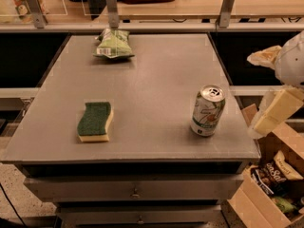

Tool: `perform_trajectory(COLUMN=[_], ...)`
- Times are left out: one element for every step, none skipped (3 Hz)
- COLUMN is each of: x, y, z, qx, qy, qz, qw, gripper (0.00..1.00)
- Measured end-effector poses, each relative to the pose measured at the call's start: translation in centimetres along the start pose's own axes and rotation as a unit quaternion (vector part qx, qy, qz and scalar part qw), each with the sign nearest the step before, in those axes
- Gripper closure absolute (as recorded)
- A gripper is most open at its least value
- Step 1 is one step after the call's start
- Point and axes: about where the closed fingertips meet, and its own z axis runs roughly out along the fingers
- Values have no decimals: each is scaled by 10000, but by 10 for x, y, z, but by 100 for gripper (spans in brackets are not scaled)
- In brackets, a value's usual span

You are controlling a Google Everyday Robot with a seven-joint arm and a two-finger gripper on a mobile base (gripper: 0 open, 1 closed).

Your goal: Move 7up can near green jalapeno chip bag

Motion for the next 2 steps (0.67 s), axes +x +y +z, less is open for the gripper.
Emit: perform_trajectory(x=[-2, -14], y=[7, 13], z=[33, 61], qx=[-189, -500], qy=[-775, -1549], qz=[191, 391], qw=[9966, 9859], gripper=[0, 0])
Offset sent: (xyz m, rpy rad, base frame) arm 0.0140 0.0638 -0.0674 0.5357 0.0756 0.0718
